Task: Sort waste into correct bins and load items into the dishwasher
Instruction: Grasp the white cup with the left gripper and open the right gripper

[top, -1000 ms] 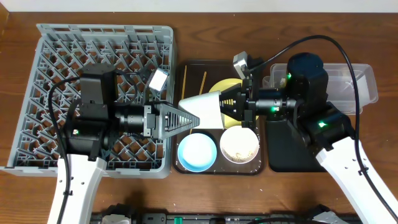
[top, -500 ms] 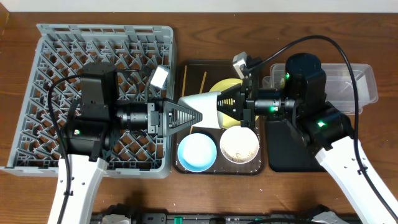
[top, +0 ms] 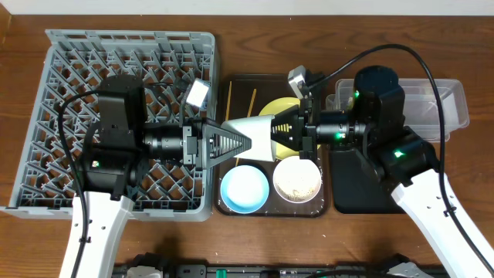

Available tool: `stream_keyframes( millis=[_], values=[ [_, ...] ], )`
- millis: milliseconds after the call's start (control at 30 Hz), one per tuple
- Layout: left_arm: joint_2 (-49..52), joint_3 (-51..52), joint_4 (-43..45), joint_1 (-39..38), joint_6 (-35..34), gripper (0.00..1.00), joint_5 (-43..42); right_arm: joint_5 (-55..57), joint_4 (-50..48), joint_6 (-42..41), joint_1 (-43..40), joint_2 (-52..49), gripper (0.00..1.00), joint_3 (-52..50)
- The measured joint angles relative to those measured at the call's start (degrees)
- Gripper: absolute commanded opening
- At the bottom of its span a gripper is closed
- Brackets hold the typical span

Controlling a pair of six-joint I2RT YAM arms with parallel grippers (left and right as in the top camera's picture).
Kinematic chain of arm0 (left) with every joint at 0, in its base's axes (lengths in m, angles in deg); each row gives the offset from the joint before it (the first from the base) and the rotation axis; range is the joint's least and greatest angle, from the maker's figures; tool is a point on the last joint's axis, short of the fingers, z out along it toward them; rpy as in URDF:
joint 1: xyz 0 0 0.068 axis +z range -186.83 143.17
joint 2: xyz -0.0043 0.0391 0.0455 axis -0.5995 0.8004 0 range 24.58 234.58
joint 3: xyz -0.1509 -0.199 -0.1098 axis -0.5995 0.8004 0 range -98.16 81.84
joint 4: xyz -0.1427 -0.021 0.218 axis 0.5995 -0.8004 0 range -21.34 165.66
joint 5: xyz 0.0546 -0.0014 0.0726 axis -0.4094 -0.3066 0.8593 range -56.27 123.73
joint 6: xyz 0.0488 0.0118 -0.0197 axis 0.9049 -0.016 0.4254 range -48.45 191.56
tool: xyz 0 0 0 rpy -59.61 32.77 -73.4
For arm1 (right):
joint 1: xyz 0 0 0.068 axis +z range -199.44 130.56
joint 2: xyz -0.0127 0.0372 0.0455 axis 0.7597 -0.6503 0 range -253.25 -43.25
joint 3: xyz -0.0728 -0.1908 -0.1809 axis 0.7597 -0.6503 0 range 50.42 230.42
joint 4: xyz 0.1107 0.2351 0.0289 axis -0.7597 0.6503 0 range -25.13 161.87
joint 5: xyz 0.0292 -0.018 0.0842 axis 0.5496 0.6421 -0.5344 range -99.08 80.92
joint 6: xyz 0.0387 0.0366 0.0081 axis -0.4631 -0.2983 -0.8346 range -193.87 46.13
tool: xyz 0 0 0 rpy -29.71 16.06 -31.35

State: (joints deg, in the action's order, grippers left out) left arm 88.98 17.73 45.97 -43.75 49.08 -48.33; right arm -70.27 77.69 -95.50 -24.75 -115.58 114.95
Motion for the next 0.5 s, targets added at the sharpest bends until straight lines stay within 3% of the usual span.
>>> stream_keyframes(
  millis=[133,333,367,467,500],
  values=[
    [0.0,0.0,0.2,0.0,-0.2,0.75,-0.2,-0.1,0.0,0.0,0.0,0.0,0.01,0.0],
    [0.0,0.0,0.4,0.0,0.2,0.64,-1.3,-1.0,0.0,0.2,-0.1,-0.1,0.03,0.0],
    [0.0,0.0,0.4,0.0,0.3,0.63,-1.4,-1.1,0.0,0.2,-0.1,-0.1,0.11,0.0],
    [0.0,0.0,0.4,0.0,0.2,0.62,-1.2,-1.2,0.1,0.3,-0.1,-0.1,0.53,0.0],
    [0.0,0.0,0.3,-0.1,0.2,0.62,-0.8,-1.3,0.1,0.3,-0.1,-0.1,0.62,0.0]
  ],
)
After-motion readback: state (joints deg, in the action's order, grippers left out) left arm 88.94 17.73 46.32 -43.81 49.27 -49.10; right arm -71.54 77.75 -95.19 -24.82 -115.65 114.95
